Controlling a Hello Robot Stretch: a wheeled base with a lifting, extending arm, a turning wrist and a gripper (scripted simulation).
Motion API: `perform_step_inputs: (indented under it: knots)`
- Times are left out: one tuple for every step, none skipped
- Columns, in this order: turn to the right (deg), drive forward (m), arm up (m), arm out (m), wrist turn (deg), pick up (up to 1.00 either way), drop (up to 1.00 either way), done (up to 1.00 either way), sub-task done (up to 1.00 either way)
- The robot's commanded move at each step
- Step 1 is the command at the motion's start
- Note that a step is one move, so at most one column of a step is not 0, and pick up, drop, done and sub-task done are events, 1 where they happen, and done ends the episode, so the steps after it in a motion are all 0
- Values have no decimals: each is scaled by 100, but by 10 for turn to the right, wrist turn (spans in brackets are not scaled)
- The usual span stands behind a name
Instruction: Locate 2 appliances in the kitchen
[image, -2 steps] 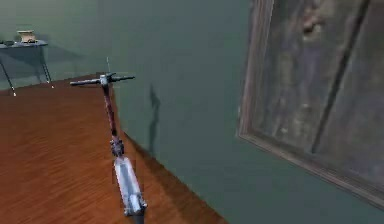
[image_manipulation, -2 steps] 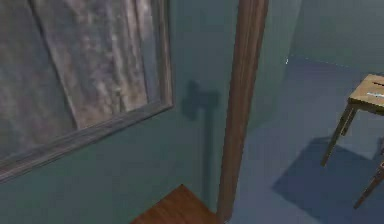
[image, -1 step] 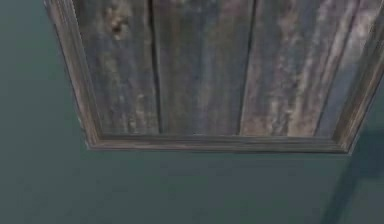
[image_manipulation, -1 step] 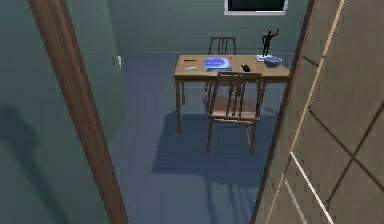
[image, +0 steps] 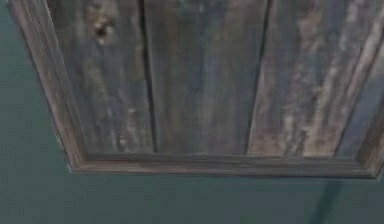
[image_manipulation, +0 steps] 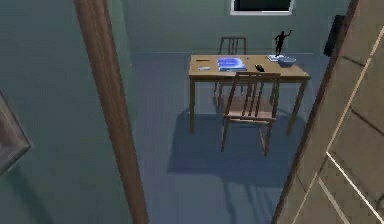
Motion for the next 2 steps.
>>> perform_step_inputs:
  knots:
    - [-450,0,0,0,0,0,0,0,0]
    - [-420,0,0,0,0,0,0,0,0]
